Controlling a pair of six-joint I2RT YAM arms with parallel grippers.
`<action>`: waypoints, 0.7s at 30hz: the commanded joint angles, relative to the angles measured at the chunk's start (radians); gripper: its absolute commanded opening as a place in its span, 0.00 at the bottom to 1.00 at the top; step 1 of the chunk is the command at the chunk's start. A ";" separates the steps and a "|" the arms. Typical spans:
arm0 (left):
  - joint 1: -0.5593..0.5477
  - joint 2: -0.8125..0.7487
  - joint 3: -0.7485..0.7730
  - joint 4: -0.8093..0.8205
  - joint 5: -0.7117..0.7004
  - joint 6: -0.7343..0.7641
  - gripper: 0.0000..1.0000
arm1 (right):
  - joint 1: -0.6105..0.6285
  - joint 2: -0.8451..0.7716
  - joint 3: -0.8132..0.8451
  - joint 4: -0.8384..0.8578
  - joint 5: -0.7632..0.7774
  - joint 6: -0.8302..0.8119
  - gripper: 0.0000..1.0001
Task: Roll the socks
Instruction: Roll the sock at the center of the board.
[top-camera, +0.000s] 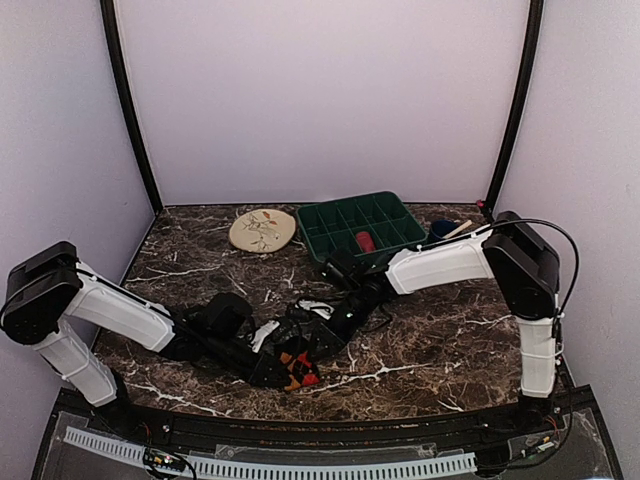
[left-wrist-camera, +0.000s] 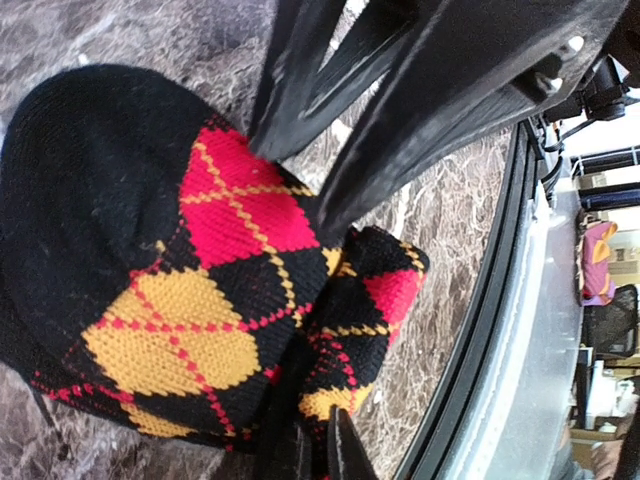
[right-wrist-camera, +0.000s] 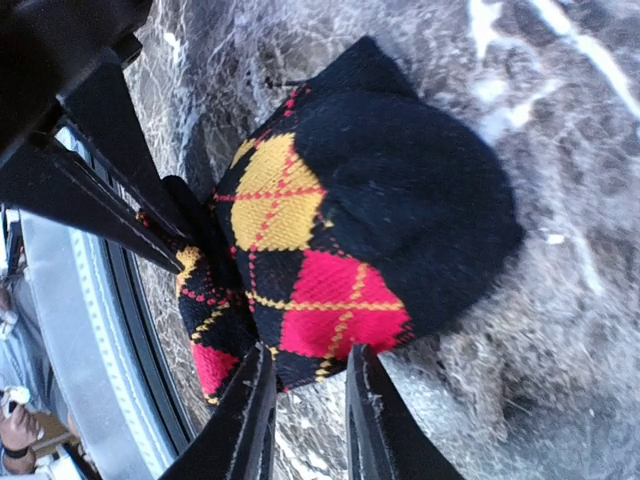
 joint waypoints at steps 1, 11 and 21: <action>0.041 0.007 -0.051 -0.073 0.025 -0.065 0.00 | 0.001 -0.080 -0.041 0.084 0.022 0.007 0.24; 0.126 0.063 -0.055 0.011 0.206 -0.100 0.00 | -0.005 -0.218 -0.193 0.245 0.127 0.019 0.25; 0.195 0.192 -0.014 0.047 0.401 -0.141 0.00 | 0.131 -0.357 -0.340 0.318 0.409 -0.185 0.28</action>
